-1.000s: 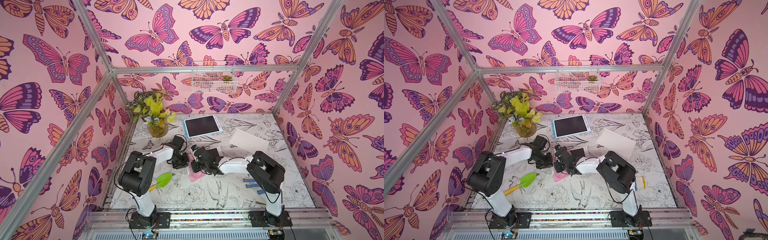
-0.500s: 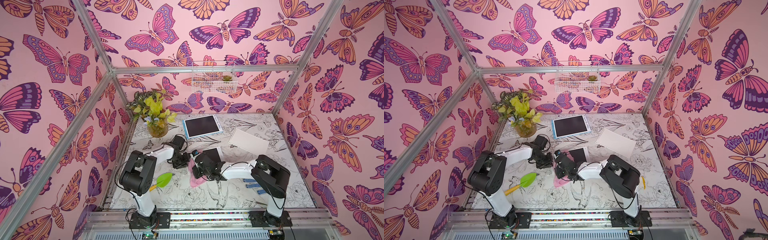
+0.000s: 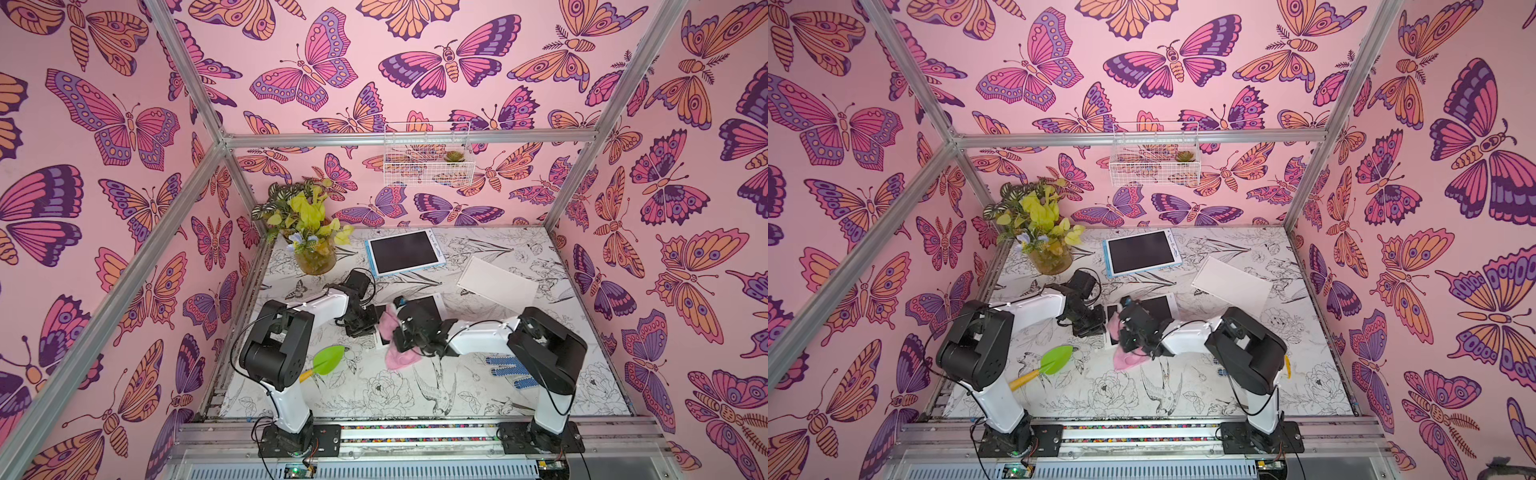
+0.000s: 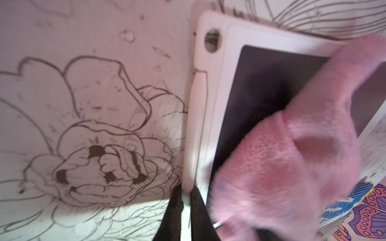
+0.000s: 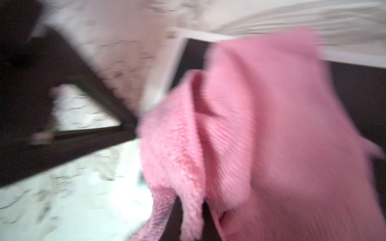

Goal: Wipe the drawing tablet
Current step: Wipe the dirt from the drawing tablet.

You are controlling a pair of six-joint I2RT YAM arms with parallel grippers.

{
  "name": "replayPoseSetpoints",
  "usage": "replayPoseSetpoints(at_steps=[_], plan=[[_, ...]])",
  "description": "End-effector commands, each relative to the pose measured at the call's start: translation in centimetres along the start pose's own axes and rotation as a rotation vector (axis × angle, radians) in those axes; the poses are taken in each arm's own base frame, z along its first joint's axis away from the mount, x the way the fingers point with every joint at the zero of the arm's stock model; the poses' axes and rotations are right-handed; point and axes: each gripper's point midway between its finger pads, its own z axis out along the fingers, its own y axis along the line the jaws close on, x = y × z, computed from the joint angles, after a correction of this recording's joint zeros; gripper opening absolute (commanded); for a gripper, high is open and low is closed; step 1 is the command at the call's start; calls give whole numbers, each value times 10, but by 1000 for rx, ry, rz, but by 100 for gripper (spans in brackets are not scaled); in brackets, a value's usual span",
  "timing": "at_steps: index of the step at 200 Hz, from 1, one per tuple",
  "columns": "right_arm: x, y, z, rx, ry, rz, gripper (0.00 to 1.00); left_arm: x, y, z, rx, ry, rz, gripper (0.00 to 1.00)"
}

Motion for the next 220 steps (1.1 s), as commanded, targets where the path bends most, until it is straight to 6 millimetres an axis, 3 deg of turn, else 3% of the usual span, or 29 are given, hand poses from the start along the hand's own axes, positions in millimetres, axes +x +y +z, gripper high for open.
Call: replayPoseSetpoints(at_steps=[1,11,20,32,53,61,67,84,103,123,133,141,157,184,196,209,220], plan=[[27,-103,-21,254,94,134,0,43,69,34,-263,148,-41,11],[27,-108,-26,244,82,124,0,43,68,34,-262,147,-39,11],[24,-93,-23,194,77,101,0,42,68,34,-261,147,-38,11],[15,-52,-13,130,73,31,0,42,68,35,-261,147,-40,11],[2,48,1,-22,55,-127,0,41,66,34,-257,143,-42,11],[1,65,5,-30,61,-150,0,41,66,34,-259,144,-42,11],[0,66,6,-19,65,-142,0,41,67,33,-260,143,-41,11],[-1,29,7,57,79,-74,0,42,67,33,-262,145,-44,11],[11,-55,-4,190,120,56,0,42,67,34,-264,144,-47,11],[25,-134,-32,324,151,177,0,41,67,33,-263,140,-46,11],[30,-151,-44,355,152,191,0,40,66,33,-261,138,-46,11],[29,-150,-47,344,147,173,0,40,66,32,-261,138,-47,11],[21,-113,-37,265,129,113,0,40,65,33,-260,138,-47,11],[3,21,-15,21,64,-97,0,39,65,32,-256,139,-47,11],[1,65,-9,-57,53,-126,0,39,65,32,-258,138,-47,11],[4,82,0,-97,63,-91,0,39,64,31,-256,138,-44,11],[6,72,5,-71,70,-54,0,40,64,32,-258,140,-42,11]])
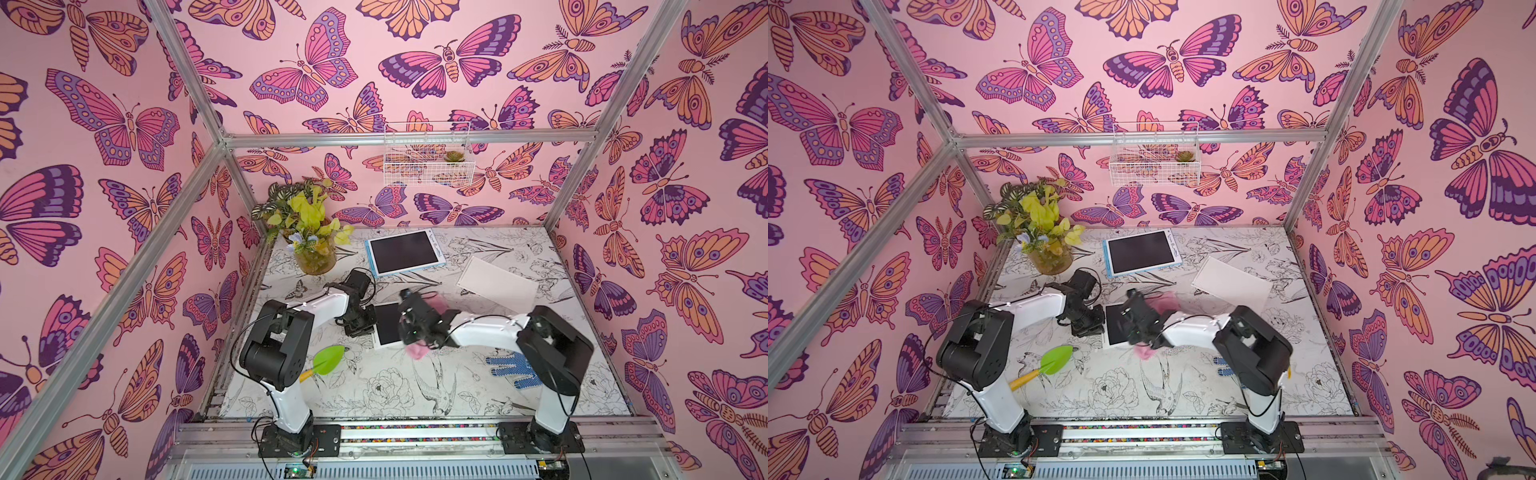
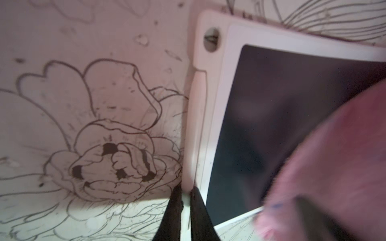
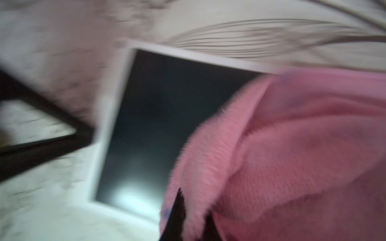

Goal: Wipe the drawing tablet
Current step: Wipe the dirt from the drawing tablet.

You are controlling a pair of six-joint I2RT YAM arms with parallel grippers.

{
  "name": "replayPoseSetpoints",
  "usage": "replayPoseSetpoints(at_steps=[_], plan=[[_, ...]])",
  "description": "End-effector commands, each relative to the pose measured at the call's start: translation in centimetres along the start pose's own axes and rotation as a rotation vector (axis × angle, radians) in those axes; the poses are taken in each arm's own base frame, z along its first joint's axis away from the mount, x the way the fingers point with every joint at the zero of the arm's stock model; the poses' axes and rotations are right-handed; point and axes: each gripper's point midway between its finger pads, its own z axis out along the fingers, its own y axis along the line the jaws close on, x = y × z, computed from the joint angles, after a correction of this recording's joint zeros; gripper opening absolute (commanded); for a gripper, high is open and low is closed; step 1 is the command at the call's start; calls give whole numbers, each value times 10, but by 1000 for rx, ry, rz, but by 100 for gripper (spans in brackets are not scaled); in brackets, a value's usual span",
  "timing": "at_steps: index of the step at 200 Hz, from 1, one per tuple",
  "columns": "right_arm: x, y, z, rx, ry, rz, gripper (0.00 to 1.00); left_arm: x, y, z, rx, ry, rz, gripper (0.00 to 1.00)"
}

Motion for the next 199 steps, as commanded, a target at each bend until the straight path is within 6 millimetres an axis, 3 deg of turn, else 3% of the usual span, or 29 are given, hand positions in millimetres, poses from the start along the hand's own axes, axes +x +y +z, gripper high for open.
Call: replayPoseSetpoints(at_steps=[1,21,44,76,91,100,123,132,140,156,171,183,199], plan=[[5,6,8,-45,34,69,0,42,60,35,-228,149,-42,11],[17,-55,4,79,66,146,0,41,60,35,-228,146,-43,11],[38,-140,-21,227,89,277,0,40,59,34,-230,142,-41,11],[66,-213,-60,383,133,367,0,40,60,34,-233,140,-43,11],[62,-212,-62,356,100,365,0,40,60,34,-234,142,-45,11],[48,-194,-58,306,64,333,0,41,61,34,-235,143,-46,11],[9,-123,-50,207,-7,140,0,41,61,34,-234,142,-46,11],[2,-108,-45,181,-19,123,0,41,62,34,-236,143,-47,11],[2,-106,-40,184,-8,140,0,41,61,34,-236,142,-47,11],[16,-131,-34,269,42,186,0,41,61,34,-236,142,-45,11],[36,-168,-37,329,89,268,0,40,60,33,-233,139,-46,11],[54,-207,-53,415,138,345,0,40,60,33,-233,139,-43,11],[67,-243,-83,510,158,412,0,40,60,32,-231,137,-42,11]])
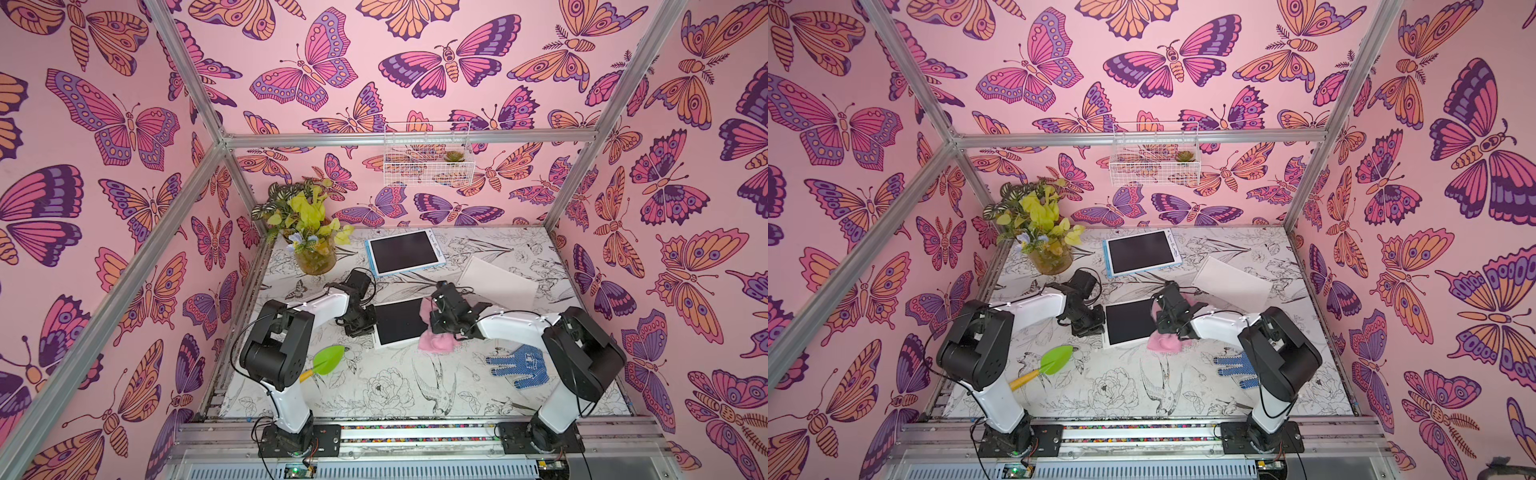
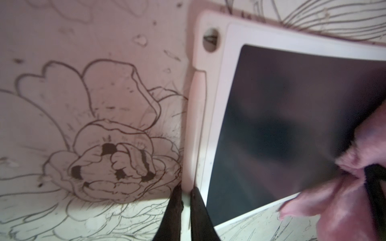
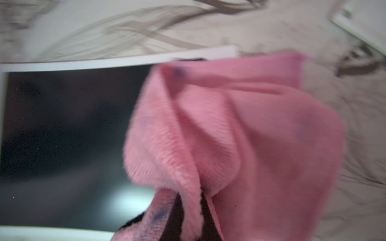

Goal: Wipe the drawing tablet
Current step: Wipe the dirt from the drawing tablet, then place the cleaning item at the center of the board.

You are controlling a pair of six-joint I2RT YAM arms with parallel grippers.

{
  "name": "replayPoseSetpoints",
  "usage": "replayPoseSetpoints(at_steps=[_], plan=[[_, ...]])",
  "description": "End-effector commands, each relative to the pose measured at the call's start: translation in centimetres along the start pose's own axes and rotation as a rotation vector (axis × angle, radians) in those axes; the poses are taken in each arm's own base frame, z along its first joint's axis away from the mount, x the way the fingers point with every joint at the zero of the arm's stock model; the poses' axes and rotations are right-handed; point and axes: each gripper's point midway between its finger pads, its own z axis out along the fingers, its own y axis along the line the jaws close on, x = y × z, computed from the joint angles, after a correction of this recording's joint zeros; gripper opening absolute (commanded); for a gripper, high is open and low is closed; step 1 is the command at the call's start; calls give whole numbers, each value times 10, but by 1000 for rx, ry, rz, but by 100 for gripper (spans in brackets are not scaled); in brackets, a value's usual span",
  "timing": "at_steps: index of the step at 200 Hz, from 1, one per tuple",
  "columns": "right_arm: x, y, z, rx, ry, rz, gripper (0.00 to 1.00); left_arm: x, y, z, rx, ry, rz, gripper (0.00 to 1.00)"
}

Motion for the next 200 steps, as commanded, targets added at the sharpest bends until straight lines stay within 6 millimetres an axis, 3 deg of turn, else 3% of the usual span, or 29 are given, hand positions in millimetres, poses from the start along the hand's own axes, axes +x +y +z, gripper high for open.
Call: replayPoseSetpoints(at_steps=[1,28,62,96,135,165,193,200], plan=[[20,-83,-18,221,89,97,0,40,60,32,-230,139,-43,11],[13,-123,-57,308,61,200,0,35,55,28,-217,126,-32,12],[23,-144,-81,334,99,343,2,23,36,14,-178,99,5,20],[21,-148,-95,346,114,363,27,10,14,-4,-119,63,24,37],[-9,-154,-137,382,10,354,59,-4,-10,-31,-51,-2,30,55],[-40,-131,-157,254,-44,277,65,-9,-19,-45,13,-13,1,61],[-65,-67,-144,-91,-20,179,66,-12,-20,-47,87,13,-65,63],[-66,-50,-138,-178,21,153,73,-14,-20,-45,113,20,-84,63]])
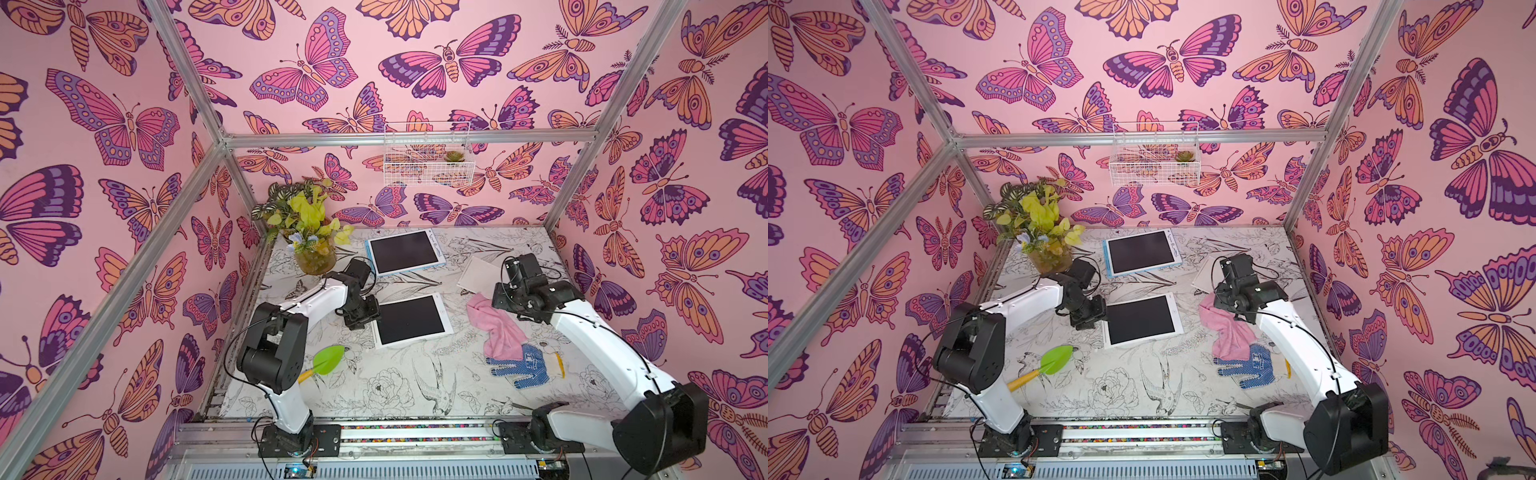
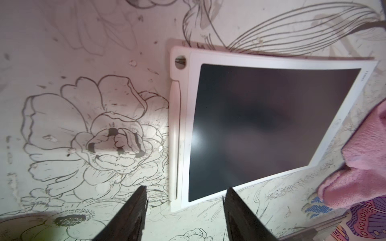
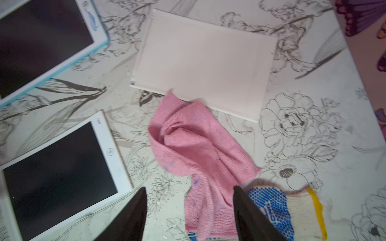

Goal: Wipe the drawing tablet
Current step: Place the cleaning item at the center of the board, then adjust the drawing tablet at the center of the board.

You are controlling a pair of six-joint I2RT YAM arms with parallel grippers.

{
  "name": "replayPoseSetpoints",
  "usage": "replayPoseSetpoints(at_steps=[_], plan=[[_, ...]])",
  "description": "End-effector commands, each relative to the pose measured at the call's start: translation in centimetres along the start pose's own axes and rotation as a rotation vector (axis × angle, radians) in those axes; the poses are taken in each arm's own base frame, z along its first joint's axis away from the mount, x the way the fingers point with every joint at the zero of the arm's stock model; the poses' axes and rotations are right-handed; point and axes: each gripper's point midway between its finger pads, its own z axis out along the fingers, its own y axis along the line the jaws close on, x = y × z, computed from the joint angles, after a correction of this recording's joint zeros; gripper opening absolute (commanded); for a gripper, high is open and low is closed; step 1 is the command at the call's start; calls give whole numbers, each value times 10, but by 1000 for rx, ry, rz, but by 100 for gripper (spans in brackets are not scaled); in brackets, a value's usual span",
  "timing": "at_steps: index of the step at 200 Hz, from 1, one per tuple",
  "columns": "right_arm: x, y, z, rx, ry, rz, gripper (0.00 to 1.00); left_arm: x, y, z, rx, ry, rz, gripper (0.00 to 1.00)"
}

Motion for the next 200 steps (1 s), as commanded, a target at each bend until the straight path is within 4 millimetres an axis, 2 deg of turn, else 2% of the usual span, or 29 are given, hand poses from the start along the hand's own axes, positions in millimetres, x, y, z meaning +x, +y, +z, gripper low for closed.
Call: replayPoseSetpoints(at_steps=[1,9,31,37,47,69,119,161,190,200], plan=[[10,62,8,-311,142,-117,74,1,0,-4,77,45,-79,63],[17,80,12,-394,207,-136,84,-1,0,-3,99,51,-94,65],[32,109,28,-530,365,-123,84,-2,0,1,124,69,-107,67],[40,111,42,-529,425,-115,82,-2,-1,2,129,74,-107,67],[46,111,56,-516,477,-111,79,-1,-1,6,131,87,-109,67],[57,114,83,-502,560,-110,77,2,2,16,127,112,-118,67],[64,120,121,-491,648,-126,77,4,11,32,102,139,-122,68],[74,123,141,-500,705,-123,75,8,15,42,101,158,-132,68],[84,126,146,-538,745,-125,75,8,15,47,109,164,-136,68],[88,131,143,-585,771,-116,74,8,15,48,114,168,-138,68]])
